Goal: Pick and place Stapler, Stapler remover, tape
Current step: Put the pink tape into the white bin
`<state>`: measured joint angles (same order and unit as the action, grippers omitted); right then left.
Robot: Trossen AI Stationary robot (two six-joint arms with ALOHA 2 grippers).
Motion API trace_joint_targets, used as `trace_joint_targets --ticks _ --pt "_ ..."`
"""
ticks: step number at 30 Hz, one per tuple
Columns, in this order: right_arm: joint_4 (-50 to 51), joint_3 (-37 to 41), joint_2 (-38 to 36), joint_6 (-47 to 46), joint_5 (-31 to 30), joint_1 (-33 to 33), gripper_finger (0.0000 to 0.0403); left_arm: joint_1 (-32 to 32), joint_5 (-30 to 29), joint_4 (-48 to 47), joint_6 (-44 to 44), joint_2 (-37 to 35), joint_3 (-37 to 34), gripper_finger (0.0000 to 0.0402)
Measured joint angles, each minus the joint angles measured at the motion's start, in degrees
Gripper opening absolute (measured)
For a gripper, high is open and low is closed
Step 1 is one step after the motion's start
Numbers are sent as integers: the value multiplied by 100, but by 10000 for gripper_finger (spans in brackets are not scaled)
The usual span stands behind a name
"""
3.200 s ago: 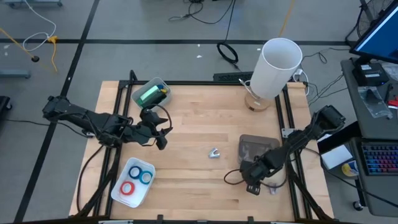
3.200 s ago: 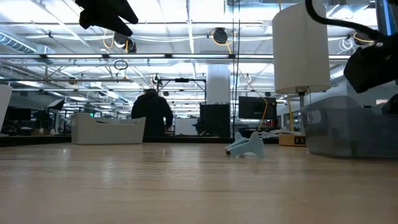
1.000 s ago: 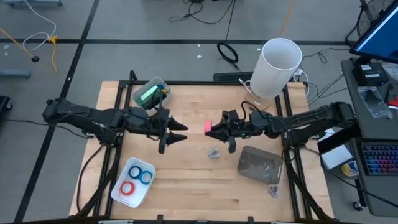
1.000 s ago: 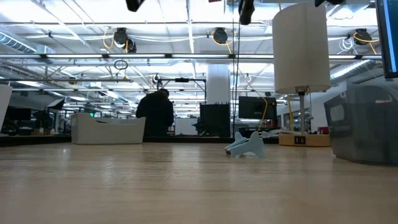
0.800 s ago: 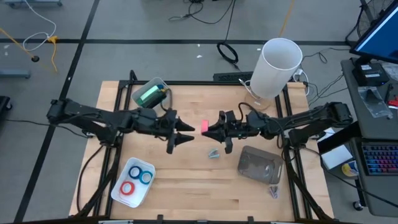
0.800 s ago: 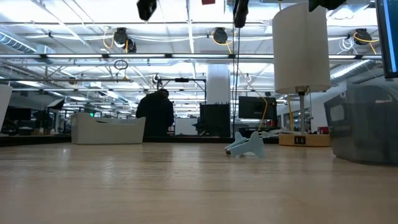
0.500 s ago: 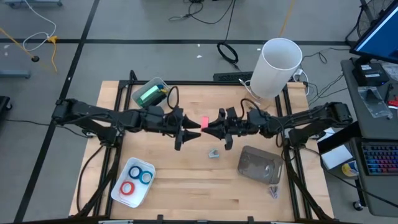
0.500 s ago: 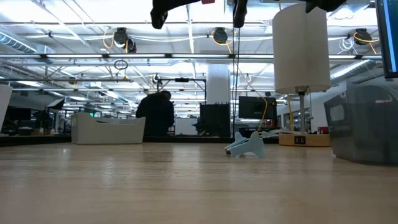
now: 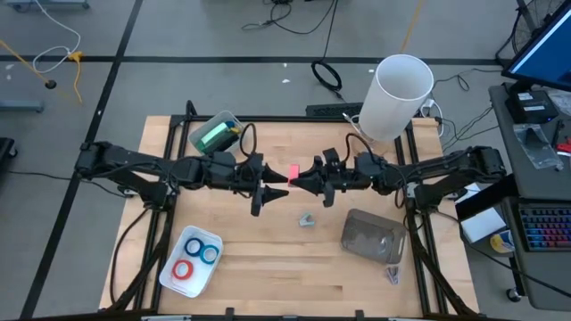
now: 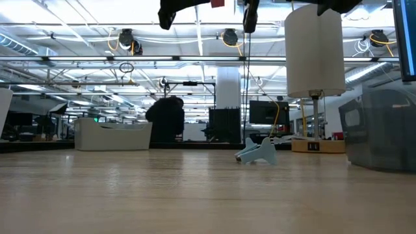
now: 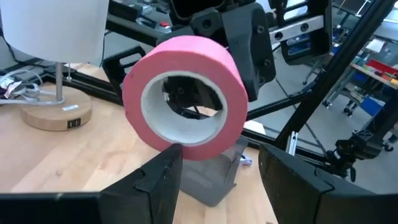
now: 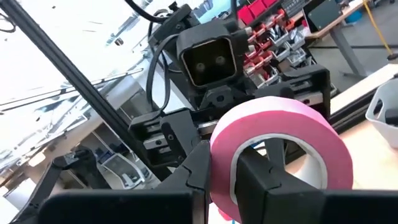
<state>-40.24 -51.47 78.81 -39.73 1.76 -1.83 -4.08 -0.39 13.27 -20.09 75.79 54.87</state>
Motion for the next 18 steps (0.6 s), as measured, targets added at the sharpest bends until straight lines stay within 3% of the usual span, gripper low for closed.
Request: trace_joint_targets --ticks 7,13,18 --pt "32 -1 175 -424 -21 11 32 -6 52 194 110 10 7 211" --pt "-771 -1 585 -715 153 35 32 -7 53 129 113 -1 4 211" --pt "-884 -1 647 -813 181 73 32 -17 240 -118 -121 0 7 195"
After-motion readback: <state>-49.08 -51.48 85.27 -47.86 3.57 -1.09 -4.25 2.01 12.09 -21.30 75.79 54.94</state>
